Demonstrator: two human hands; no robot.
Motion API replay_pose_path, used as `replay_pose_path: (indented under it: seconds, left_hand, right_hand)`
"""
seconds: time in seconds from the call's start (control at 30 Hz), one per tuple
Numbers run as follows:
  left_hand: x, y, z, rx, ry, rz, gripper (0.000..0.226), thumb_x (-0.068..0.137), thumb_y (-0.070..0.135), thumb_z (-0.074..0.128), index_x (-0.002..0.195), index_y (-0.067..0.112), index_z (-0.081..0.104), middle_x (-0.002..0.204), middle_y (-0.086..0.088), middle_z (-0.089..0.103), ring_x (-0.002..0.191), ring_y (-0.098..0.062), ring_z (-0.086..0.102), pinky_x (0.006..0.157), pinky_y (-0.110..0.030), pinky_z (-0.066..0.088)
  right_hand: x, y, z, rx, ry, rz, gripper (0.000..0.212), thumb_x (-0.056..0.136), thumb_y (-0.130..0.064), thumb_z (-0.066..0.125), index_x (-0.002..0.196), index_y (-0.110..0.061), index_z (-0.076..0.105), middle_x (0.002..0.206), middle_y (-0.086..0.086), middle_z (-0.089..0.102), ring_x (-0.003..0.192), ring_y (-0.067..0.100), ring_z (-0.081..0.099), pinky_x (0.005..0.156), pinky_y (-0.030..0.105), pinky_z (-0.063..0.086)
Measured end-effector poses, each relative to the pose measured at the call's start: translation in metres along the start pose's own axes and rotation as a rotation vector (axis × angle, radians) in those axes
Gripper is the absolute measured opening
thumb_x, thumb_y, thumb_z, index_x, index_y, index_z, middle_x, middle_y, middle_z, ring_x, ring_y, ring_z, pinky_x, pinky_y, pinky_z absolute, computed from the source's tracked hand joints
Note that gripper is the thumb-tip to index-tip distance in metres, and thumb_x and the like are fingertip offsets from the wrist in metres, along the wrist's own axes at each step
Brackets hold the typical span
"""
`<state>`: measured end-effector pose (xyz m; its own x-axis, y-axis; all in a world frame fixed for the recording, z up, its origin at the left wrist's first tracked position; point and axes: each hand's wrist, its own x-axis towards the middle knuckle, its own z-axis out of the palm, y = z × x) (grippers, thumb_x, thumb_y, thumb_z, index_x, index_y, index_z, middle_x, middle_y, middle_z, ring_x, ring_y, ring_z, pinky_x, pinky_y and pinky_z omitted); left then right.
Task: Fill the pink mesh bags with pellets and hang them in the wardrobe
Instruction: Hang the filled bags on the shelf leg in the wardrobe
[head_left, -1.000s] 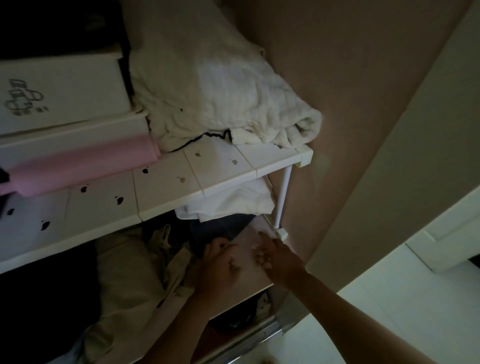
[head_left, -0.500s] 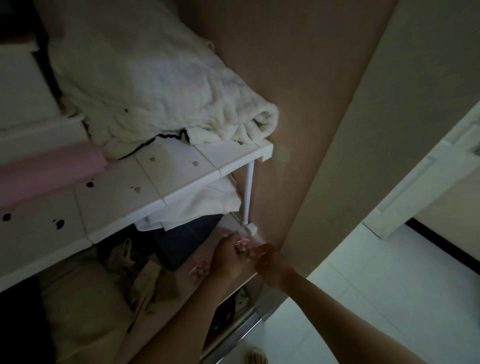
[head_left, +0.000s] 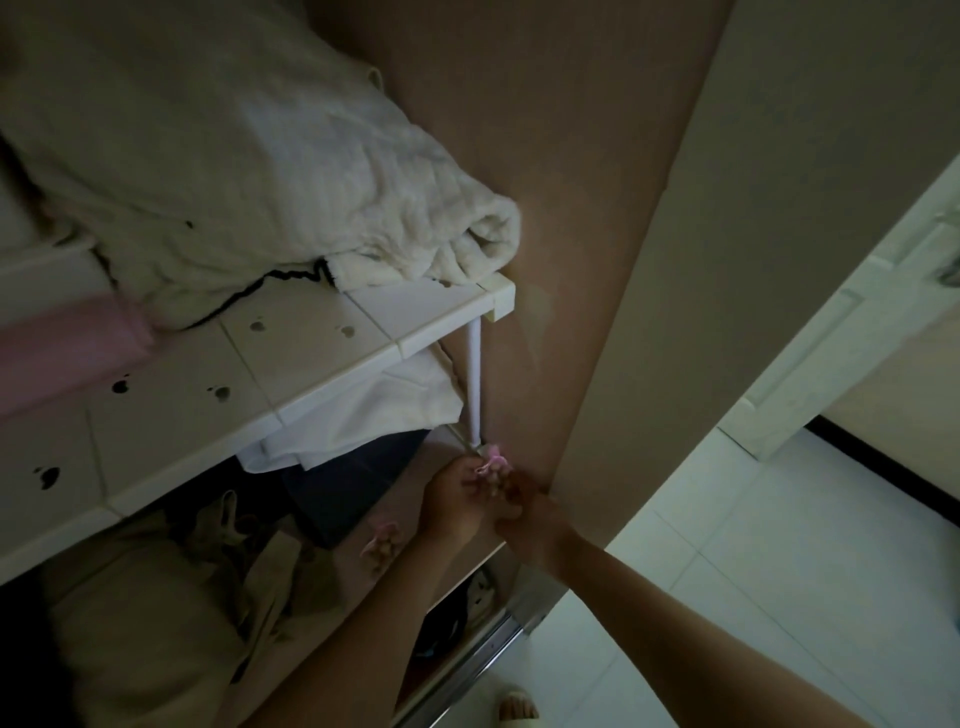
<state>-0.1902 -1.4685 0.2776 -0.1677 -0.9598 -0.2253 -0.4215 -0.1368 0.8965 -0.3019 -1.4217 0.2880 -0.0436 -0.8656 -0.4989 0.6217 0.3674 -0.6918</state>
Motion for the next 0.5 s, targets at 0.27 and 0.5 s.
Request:
replay_pose_path:
  seconds: [0.27,0.5]
  left_hand:
    - [-0.025,0.01,-0.045,0.169,0.15,0.031,0.034,0.089,0.002,0.06,0.121,0.012,0.063,0.107,0.002,0.062,0.1,-0.018,0.062,0.086,-0.029,0.052]
    - [-0.076,-0.018,-0.091,0.273,0.382,-0.008,0.01,0.088,0.014,0.058,0.087,0.024,0.06,0.085,0.009,0.06,0.076,-0.008,0.058,0.066,-0.023,0.047]
  right_hand:
    - [-0.002,-0.002,0.006,-1.026,0.202,-0.111,0.049,0.091,-0.006,0.056,0.138,-0.015,0.041,0.125,0.002,0.05,0.114,0.026,0.056,0.084,0.025,0.043]
    - [-0.012,0.022,0.045,-1.501,-0.242,-0.392,0.014,0.1,-0.005,0.043,0.11,-0.01,0.052,0.064,-0.002,0.054,0.059,0.016,0.058,0.052,0.019,0.044]
